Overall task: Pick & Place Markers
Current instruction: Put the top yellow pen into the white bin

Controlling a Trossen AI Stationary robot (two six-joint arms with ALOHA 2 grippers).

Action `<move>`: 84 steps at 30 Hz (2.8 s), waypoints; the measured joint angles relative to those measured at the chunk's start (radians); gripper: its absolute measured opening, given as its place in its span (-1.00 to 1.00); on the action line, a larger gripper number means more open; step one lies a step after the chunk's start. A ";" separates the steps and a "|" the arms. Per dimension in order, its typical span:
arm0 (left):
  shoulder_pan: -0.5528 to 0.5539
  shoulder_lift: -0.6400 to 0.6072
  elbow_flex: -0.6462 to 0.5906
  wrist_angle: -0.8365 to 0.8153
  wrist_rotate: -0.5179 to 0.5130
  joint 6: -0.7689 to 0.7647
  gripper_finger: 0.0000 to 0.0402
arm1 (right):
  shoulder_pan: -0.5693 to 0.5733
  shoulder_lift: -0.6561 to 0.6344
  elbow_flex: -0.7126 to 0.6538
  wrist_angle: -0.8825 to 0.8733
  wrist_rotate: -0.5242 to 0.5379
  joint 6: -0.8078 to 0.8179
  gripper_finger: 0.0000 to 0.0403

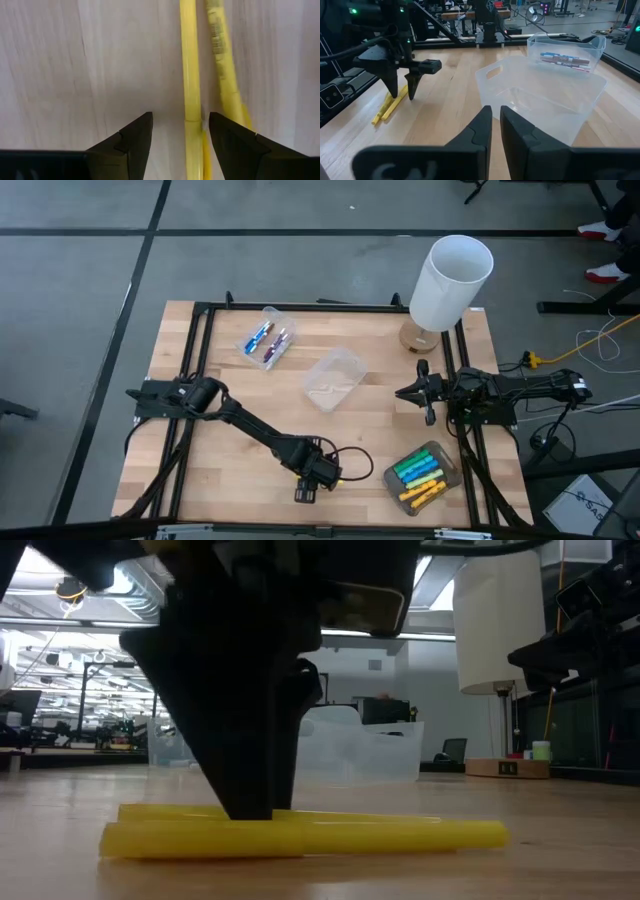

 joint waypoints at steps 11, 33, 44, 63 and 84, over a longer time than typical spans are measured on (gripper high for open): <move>0.000 0.006 0.002 0.000 0.000 0.000 -0.08 | 0.000 0.000 0.000 0.000 0.000 0.000 -0.80; 0.002 0.009 0.002 -0.040 -0.017 -0.019 -0.72 | 0.000 0.000 0.000 0.000 0.000 0.000 -0.80; 0.002 0.009 0.002 -0.045 -0.015 -0.003 -0.87 | 0.000 0.000 0.000 0.000 0.000 0.000 -0.80; 0.012 0.005 -0.001 -0.047 0.013 0.008 -0.87 | 0.000 0.000 0.000 0.000 0.000 0.000 -0.80; 0.064 0.007 0.112 -0.179 -0.029 0.117 -0.87 | 0.000 0.000 0.000 0.000 0.000 0.000 -0.80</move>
